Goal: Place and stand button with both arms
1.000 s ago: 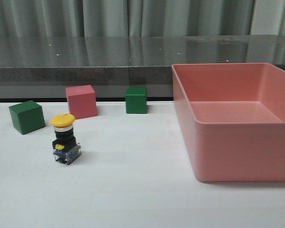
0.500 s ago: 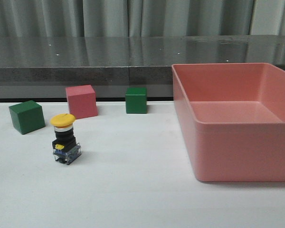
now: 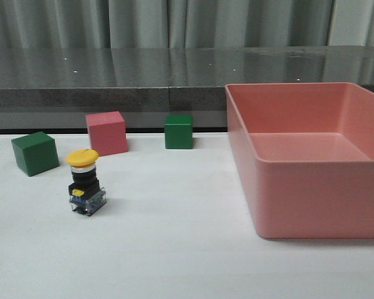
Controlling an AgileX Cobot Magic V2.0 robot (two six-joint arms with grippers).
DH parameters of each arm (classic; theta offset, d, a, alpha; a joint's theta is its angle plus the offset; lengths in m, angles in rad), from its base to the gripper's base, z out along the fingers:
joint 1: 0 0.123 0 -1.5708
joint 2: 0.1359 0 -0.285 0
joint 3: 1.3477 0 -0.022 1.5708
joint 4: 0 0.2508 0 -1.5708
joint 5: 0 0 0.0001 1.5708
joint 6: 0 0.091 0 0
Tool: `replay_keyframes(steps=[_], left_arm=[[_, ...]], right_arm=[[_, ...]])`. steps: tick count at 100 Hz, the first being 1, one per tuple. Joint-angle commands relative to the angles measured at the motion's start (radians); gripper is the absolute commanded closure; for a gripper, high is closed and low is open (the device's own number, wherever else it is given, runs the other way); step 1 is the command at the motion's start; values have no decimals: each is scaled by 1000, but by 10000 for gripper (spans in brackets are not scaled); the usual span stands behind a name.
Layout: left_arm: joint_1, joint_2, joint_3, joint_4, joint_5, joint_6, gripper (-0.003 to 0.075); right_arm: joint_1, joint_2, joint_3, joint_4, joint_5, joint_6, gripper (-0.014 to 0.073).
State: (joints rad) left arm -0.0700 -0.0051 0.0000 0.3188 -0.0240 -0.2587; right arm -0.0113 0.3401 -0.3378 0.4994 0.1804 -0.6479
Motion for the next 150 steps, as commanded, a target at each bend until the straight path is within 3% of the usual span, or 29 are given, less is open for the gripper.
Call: replay_keyframes(steps=[1, 47, 69, 85, 107, 113, 150], left_arm=[[-7, -31, 45, -11, -82, -11, 740], [-7, -31, 45, -11, -82, -11, 740], [-7, -31, 45, -11, -82, -11, 740], [-7, -31, 45, -11, -82, -11, 740], [-7, -31, 45, -11, -82, -11, 740], [-7, -31, 45, -11, -82, -11, 740], [-7, -31, 45, -11, -82, -11, 740]], right_arm=[[0, 6, -26, 13, -65, -1, 655], [0, 5, -13, -30, -96, 17, 655], [123, -45, 80, -350, -136, 451, 655], [143, -142, 196, -443, -215, 611, 655], [143, -330, 349, -443, -253, 627, 655], [142, -377, 350, -444, -197, 627, 655], [137, -365, 350, -444, -197, 627, 655]])
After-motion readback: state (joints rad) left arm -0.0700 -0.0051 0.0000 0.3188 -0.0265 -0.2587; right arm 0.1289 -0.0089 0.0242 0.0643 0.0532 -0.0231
